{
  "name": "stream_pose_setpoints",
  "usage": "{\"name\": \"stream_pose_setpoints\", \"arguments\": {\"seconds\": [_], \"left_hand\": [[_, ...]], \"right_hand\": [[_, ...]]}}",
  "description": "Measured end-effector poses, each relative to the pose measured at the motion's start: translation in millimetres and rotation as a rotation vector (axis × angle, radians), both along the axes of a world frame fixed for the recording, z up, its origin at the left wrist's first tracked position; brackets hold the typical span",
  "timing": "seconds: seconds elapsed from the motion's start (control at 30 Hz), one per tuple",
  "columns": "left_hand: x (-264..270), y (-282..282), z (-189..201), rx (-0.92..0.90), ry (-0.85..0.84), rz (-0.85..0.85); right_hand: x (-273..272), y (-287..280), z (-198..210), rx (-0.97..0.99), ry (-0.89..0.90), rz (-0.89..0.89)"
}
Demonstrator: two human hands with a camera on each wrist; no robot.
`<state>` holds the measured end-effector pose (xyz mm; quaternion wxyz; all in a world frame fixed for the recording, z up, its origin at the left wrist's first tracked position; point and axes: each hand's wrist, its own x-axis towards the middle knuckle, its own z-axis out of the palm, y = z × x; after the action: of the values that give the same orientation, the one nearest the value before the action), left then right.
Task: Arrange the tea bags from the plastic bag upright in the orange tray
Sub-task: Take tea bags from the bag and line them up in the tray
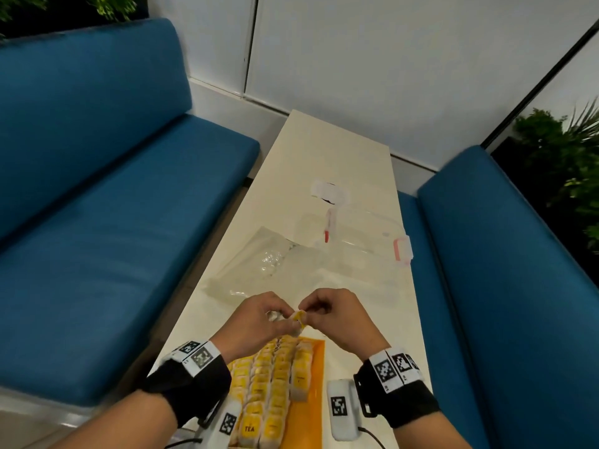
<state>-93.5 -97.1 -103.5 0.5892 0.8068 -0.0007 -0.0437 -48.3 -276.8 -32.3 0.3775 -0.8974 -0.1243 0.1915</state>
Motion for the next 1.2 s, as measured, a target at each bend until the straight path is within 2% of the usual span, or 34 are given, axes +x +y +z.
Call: {"name": "stream_pose_setpoints", "arguments": {"seconds": [0.27, 0.4, 0.63, 0.73, 0.83, 1.0, 1.2], "left_hand": [[-8.2, 8.1, -17.0, 0.107, 0.099, -0.046], [-11.7, 17.6, -28.2, 0.201, 0.153, 0.004], [-14.3, 21.3, -43.8, 0.230, 0.232, 0.022], [-14.9, 21.5, -46.3, 0.252, 0.249, 0.042], [-14.8, 20.6, -48.6, 0.270, 0.254, 0.032], [-16.0, 19.9, -48.9, 0.285, 0.241, 0.019], [-16.4, 20.4, -47.2, 0.261, 0.250, 0.019]], "right_hand": [[-10.0, -11.7, -6.8, -0.302, -0.057, 0.136], [-23.8, -19.7, -25.1, -0.417, 0.032, 0.229], [-38.9, -20.8, -44.5, -0.529, 0.282, 0.421], [-39.3, -18.0, -55.2, -0.595, 0.318, 0.458], [-42.4, -14.6, -65.1, -0.652, 0.284, 0.404], [-42.7, -17.8, -79.9, -0.612, 0.190, 0.236], [-48.0, -19.6, -88.8, -0.574, 0.075, 0.174]]}}
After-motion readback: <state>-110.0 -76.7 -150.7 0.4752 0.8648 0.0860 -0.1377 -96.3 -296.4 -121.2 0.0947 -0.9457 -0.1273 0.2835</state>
